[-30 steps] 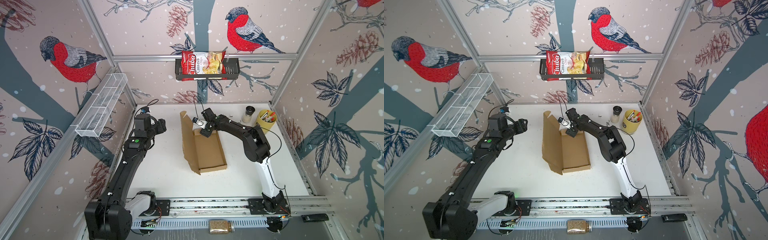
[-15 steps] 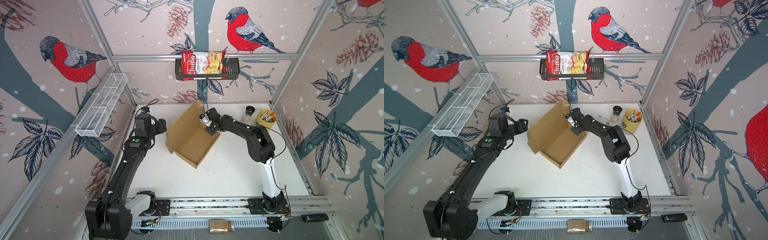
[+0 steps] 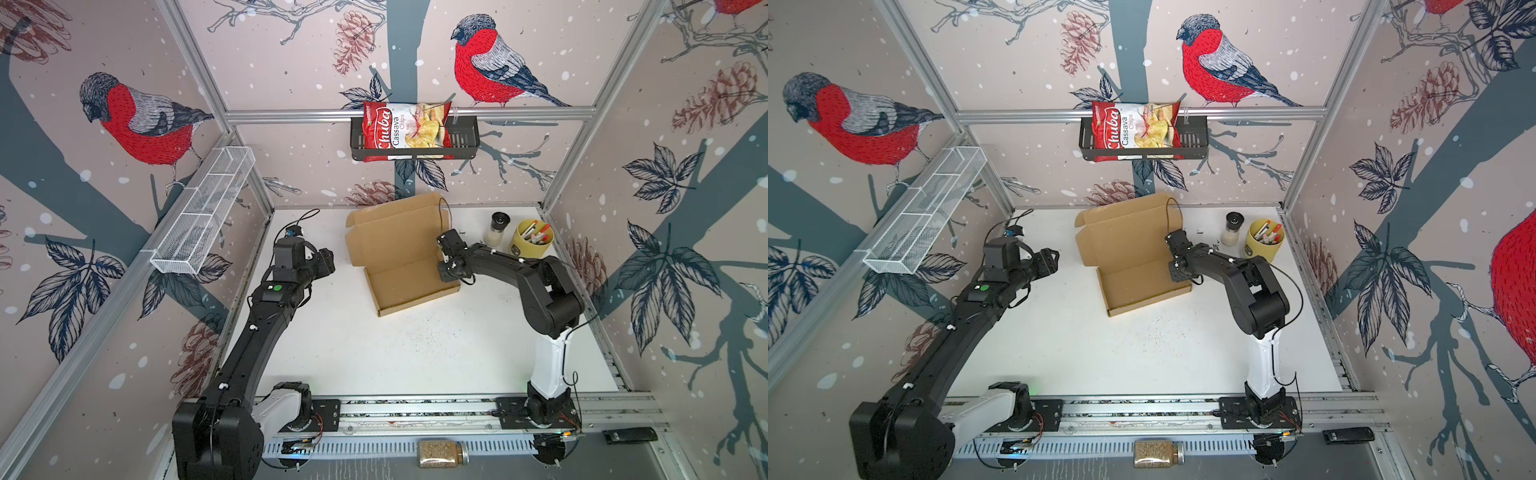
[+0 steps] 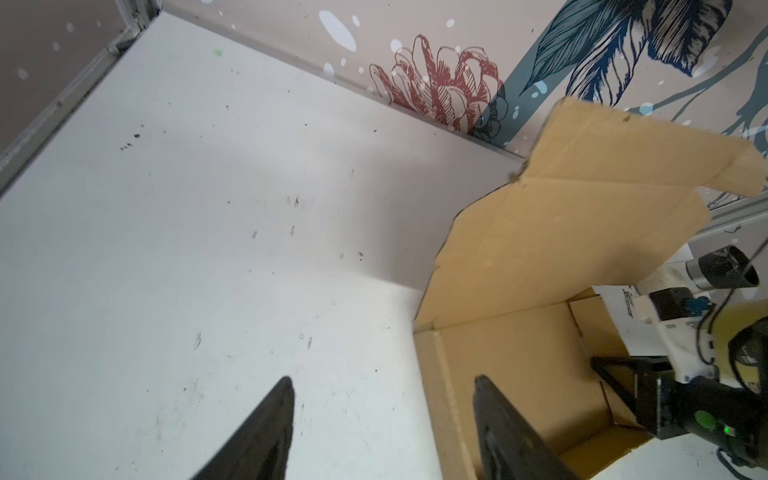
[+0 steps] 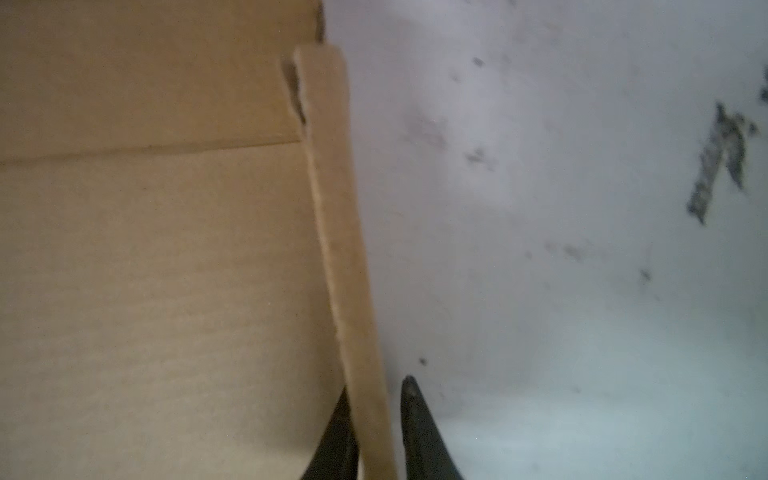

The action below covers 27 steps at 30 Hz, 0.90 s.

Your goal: Fold the paper box

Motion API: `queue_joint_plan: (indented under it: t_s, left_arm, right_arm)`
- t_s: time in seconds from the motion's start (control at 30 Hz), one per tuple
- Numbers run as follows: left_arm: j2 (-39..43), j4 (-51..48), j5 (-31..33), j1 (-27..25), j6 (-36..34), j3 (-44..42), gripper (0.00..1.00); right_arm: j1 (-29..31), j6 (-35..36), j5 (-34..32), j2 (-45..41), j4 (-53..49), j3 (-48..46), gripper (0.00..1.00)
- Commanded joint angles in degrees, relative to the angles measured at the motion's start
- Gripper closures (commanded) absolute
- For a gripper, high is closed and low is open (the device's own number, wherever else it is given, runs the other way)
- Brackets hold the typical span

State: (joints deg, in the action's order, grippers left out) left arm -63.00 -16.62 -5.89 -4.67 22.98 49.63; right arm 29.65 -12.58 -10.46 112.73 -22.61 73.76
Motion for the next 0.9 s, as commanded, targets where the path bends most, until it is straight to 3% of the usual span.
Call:
queue_joint_plan:
  t_s: [0.0, 0.27, 0.5, 0.63, 0.87]
  left_arm:
    - [0.5, 3.4, -3.3, -1.0, 2.2, -2.3, 0.32]
    - [-3.8, 12.5, -6.1, -12.5, 6.9, -9.6, 0.31]
    - [-12.7, 17.2, -5.4, -18.9, 6.4, -8.1, 0.31]
    - [-17.5, 15.1, -4.4, -19.2, 4.5, -5.6, 0.31]
    - [-20.3, 13.3, -0.9, -19.2, 2.3, -3.4, 0.31]
  right_arm:
    - [-0.4, -8.5, 4.1, -3.2, 4.8, -3.5, 0.74]
    - [-2.4, -14.3, 9.3, -7.0, 11.5, -10.7, 0.65]
    - [-3.9, -14.0, 9.0, -8.9, 12.8, -11.5, 0.53]
    - [-4.3, -12.6, 8.2, -9.0, 12.2, -9.9, 0.47]
    - [-3.5, -8.7, -0.5, -4.9, 10.6, -5.6, 0.48]
